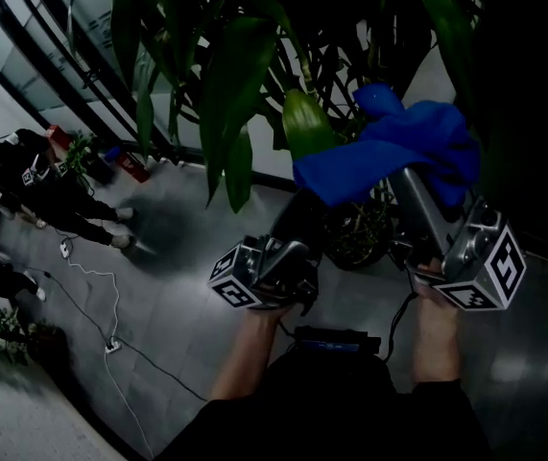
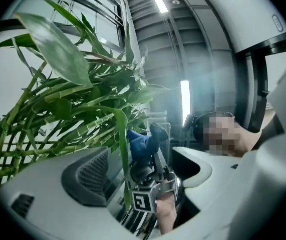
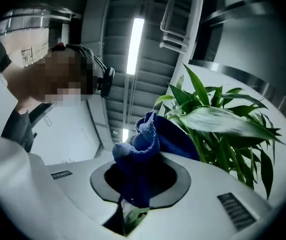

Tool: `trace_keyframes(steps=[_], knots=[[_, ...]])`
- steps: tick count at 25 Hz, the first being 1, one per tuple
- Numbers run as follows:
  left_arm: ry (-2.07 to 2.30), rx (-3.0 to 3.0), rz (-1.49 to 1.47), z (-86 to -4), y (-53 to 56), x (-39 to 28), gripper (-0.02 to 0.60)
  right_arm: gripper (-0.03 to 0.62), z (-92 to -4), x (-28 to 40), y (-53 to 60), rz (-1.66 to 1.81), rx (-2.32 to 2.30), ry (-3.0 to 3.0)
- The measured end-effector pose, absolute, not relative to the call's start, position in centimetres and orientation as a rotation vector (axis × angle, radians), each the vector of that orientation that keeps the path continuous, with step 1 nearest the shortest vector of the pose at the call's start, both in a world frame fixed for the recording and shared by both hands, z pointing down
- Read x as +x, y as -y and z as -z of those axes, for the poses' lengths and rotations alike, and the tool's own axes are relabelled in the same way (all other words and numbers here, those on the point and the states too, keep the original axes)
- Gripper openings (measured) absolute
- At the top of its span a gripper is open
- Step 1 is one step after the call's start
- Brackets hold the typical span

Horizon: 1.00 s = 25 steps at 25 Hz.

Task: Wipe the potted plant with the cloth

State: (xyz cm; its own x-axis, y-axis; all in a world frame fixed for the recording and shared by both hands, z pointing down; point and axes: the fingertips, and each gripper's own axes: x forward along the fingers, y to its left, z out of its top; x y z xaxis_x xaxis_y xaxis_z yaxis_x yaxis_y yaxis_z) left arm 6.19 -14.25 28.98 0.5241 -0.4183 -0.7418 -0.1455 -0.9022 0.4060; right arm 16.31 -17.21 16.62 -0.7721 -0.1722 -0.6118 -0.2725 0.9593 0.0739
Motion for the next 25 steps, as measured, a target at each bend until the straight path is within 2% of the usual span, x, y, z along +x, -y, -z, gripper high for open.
trace_keyframes(steps=[3,8,25], knots=[[0.467,2.472,1.339,-28.8,14.1,6.1,0.394,0.089,-16.7,13.0,19.2,-0.273,-0.371,-2.551],[0.469,2.485,1.339,-27.5,13.8,6.5,0.393,0.089,-23.1,8.1,19.2,-0.13,-0.26,-2.819],[0.605,2.491,1.292,-28.8,13.3,7.1,0.4,0.087,-33.3,9.9,12.0,-0.132,-0.109,-3.106]])
